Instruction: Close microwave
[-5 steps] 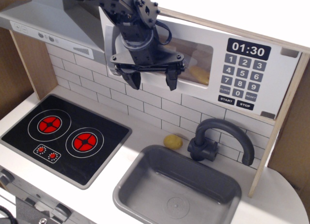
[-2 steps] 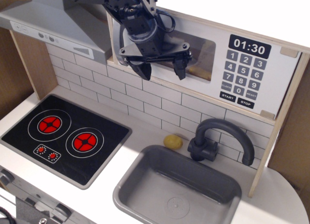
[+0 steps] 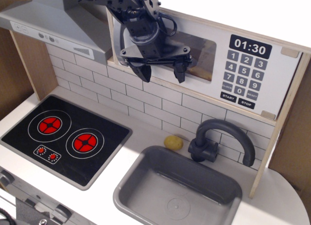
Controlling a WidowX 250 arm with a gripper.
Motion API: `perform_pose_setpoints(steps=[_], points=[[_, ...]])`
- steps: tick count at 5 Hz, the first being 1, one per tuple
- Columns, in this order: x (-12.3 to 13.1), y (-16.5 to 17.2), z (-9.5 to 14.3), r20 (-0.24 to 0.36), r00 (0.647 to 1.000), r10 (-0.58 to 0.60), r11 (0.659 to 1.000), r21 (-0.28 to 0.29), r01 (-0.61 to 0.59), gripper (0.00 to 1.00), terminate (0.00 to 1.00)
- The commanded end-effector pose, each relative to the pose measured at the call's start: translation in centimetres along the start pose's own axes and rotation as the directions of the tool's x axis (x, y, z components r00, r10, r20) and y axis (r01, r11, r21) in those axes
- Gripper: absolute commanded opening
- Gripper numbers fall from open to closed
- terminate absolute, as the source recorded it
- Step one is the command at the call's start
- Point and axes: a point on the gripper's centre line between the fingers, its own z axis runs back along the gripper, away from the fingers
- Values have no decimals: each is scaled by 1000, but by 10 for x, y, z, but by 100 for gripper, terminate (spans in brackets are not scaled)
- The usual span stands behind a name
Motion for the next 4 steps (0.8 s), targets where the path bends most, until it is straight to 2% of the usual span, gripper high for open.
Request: perform_pose_setpoints(steps=[1, 2, 3, 4], points=[[-44, 19, 49, -45, 999, 8, 998, 69, -5, 100, 0], [-55, 20, 58, -146, 989, 20, 993, 115, -3, 100, 0], [-55, 20, 58, -146, 989, 20, 993, 115, -3, 100, 0], [-55, 20, 58, -146, 989, 20, 993, 115, -3, 100, 100]])
